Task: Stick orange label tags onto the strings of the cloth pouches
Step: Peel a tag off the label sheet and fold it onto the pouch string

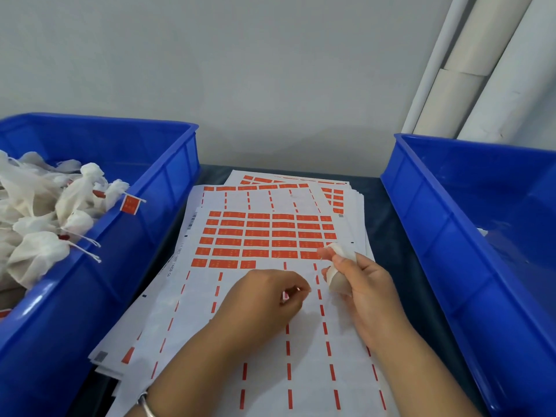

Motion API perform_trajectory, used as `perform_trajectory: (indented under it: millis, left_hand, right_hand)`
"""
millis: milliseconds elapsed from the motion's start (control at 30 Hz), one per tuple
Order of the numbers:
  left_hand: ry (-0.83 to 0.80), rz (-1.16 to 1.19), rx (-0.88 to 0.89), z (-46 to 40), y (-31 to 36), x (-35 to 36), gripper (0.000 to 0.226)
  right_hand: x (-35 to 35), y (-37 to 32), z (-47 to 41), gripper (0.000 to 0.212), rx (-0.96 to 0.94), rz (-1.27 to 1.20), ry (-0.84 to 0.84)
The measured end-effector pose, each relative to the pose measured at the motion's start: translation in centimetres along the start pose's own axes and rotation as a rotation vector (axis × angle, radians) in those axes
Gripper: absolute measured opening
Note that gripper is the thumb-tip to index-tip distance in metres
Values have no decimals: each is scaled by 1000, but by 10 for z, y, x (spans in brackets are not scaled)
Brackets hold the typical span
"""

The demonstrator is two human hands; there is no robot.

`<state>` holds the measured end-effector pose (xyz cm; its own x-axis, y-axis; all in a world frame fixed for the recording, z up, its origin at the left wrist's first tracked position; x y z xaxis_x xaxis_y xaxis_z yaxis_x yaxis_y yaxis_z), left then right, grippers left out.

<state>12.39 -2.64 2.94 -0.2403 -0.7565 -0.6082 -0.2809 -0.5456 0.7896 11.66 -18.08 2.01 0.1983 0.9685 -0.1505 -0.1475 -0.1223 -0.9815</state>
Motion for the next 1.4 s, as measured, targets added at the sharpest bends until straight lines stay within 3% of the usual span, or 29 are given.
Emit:
perform_trajectory:
  millis: [333,700,833,967,1133,1300,1400]
  left_hand:
    - [73,98,175,8,9,-7,12]
    - [249,10,293,7,10,-14,9]
    - [248,169,192,4,8,-13,17]
    - [189,319,66,1,5,-8,27]
    - [187,491,-33,0,0,-7,20]
    - [207,622,-110,0,0,-7,19]
    - [245,677,-151,0,-1,-9,17]
  right_hand:
    - [6,-4,7,12,-226,457,-66]
    - [13,-1,11,13,-304,583,-257]
    - [17,-4,15,25,-308,563,-373]
    - [18,-4,15,4,-335,575,-387]
    - [19,-3,16,5,-378,611,-331]
    - [21,-5,18,21,-450,658,-231]
    - [22,-6,19,18,-485,654,-193]
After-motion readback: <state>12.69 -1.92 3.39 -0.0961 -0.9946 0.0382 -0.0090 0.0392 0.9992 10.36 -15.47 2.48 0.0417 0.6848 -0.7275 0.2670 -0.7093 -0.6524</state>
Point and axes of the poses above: each hand's wrist, its own z-axis away from the middle knuckle, its own x-axis out of the palm, y = z × x, the point moved 3 cm from there along -z, towards the middle knuckle, and after that the axes turned 14 degrees about z, right-handed, at the moved point
